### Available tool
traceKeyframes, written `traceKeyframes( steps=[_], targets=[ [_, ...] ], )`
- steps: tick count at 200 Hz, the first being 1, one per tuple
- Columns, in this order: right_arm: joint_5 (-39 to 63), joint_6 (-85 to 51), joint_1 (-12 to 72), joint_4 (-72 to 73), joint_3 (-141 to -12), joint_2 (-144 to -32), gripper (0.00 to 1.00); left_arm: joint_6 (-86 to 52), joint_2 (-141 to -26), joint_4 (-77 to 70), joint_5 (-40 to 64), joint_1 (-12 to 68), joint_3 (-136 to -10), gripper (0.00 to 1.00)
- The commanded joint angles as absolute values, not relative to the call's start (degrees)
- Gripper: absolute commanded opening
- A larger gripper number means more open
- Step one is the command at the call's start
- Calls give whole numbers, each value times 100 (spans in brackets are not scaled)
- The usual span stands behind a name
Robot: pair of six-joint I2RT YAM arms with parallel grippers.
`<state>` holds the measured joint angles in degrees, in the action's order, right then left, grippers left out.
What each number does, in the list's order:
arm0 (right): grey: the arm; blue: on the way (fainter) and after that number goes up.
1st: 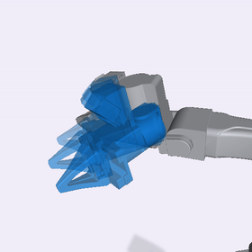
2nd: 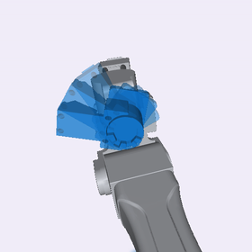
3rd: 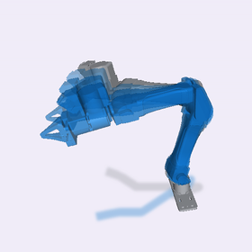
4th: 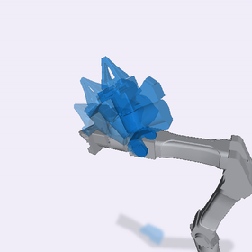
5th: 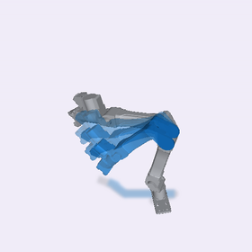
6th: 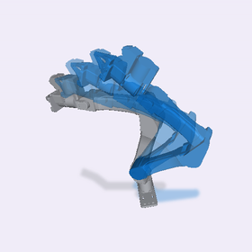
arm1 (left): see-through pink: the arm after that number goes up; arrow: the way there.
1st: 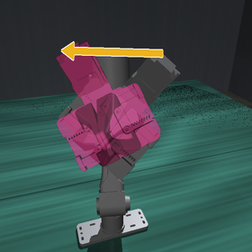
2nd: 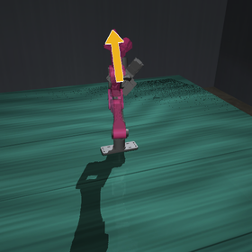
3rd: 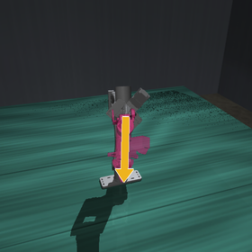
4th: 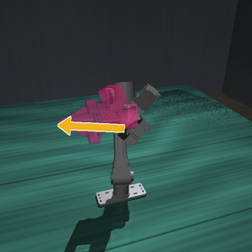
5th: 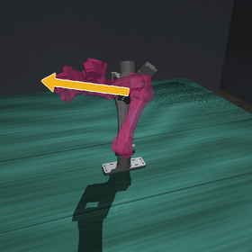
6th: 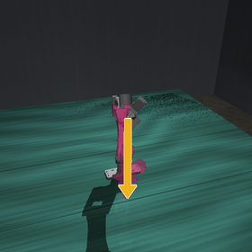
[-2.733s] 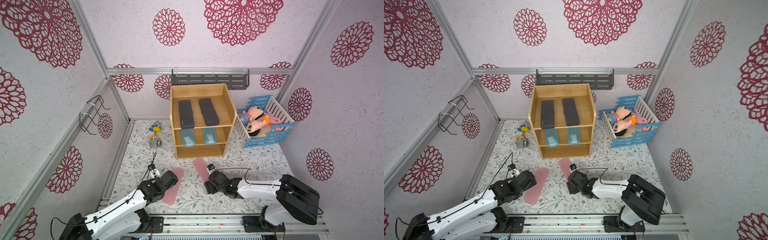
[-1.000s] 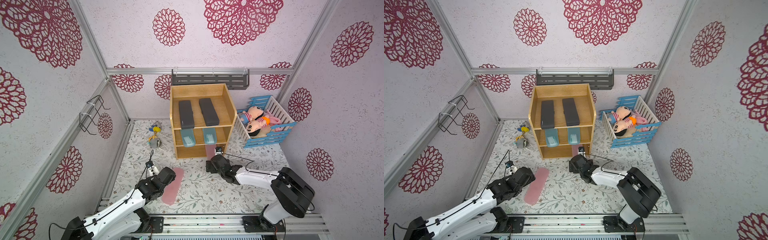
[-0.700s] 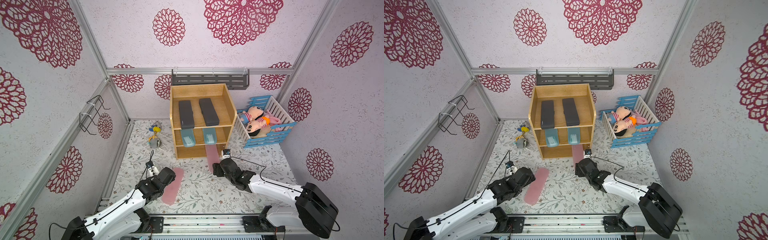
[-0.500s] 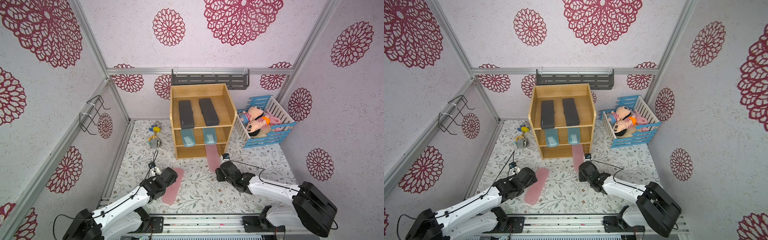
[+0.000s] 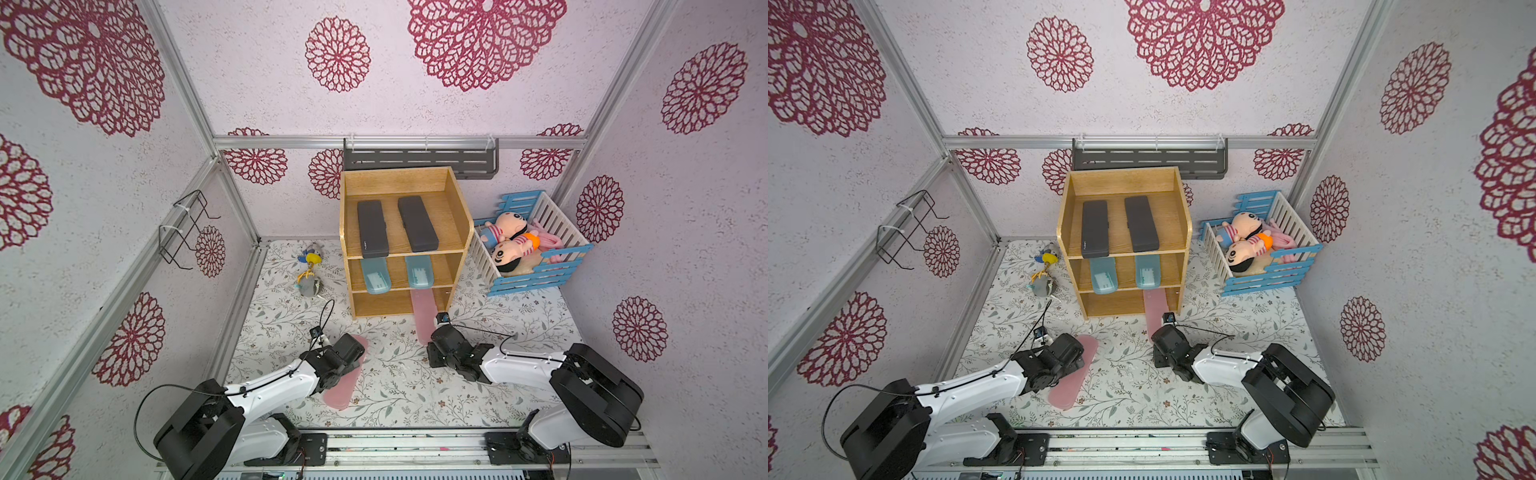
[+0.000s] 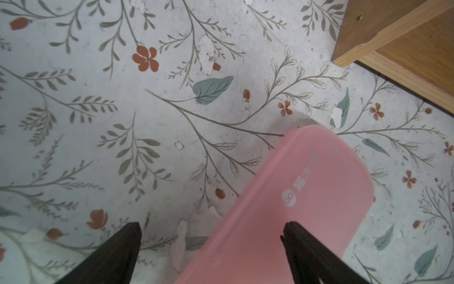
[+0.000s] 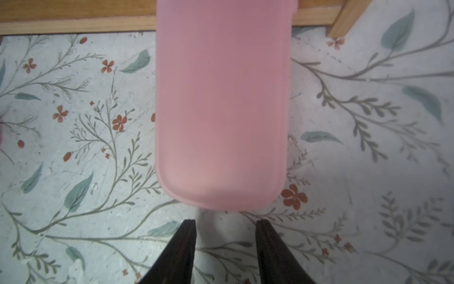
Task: Place the pencil cases on the shelf according to color
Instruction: Place the pencil case on the shelf.
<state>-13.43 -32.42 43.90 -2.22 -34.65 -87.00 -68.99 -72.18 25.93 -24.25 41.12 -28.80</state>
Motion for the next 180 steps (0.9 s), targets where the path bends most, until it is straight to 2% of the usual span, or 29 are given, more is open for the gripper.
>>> traceKeyframes(
  steps=[1,72,121,180],
  targets=[
    [-1649,-3038,4317,-132,-3820,-9006,46,-6900,-7501,2532,-2148,4078,-2872,97],
    [-1865,-2623,4149,-317,-4557,-9281,50,-7029,-7094,2957,-2269,4159,-2838,97],
    [-1948,-2664,4140,-508,-4539,-8977,51,-7026,-6592,3365,-2212,4224,-2658,97],
    [-1596,-2744,4266,-667,-3865,-7688,72,-7209,-6144,2988,-2009,4780,-2196,97]
  ],
)
